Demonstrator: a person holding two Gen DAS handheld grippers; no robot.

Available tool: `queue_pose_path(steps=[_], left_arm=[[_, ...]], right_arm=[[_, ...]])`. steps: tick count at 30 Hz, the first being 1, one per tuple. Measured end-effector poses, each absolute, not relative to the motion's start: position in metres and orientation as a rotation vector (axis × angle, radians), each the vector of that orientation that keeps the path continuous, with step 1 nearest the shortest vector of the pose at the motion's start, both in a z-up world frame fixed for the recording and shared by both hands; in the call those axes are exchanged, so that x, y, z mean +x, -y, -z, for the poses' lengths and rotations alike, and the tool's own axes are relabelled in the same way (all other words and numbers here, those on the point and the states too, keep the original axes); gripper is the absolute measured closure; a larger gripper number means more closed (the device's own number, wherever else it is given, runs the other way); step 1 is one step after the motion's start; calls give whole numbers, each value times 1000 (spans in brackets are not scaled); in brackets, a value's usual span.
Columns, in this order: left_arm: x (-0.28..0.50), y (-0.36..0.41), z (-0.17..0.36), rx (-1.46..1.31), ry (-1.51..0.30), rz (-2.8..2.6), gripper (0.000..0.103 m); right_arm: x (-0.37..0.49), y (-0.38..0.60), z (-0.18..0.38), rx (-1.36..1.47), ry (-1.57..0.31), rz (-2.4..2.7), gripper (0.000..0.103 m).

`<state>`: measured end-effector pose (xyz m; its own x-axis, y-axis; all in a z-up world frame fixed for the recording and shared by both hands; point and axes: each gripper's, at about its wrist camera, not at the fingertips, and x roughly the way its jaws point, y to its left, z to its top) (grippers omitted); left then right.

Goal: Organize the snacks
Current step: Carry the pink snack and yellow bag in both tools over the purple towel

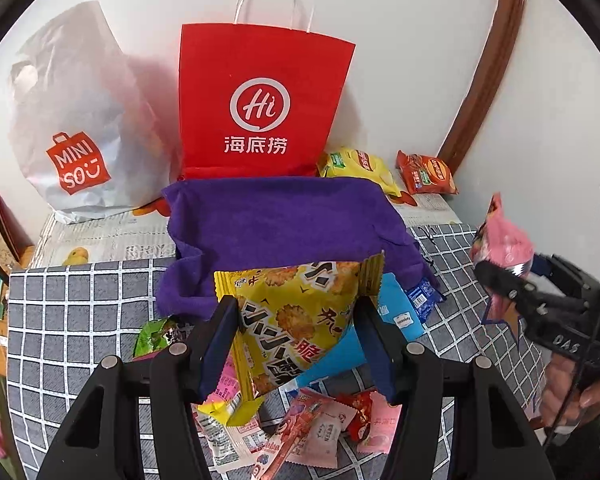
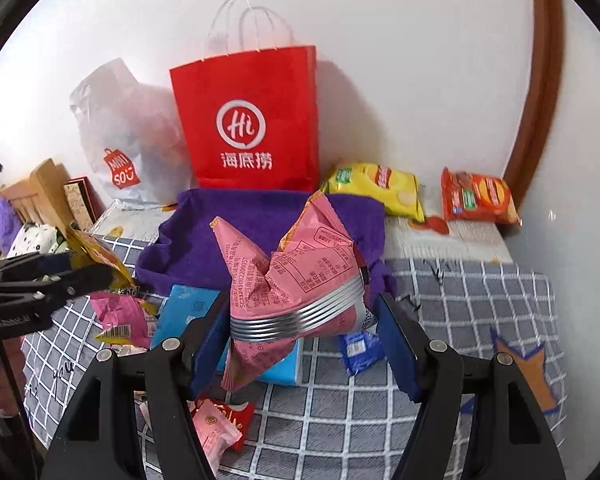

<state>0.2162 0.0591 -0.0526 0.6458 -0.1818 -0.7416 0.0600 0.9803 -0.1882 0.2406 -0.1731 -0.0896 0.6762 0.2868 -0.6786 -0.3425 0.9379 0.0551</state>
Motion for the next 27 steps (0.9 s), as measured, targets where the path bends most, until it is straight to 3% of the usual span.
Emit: queue_pose_path(steps=[27], left_arm=[[323,-107,52,-157,-847,41,46]], right_arm=[[361,109,83,-98,-712,-358,33]])
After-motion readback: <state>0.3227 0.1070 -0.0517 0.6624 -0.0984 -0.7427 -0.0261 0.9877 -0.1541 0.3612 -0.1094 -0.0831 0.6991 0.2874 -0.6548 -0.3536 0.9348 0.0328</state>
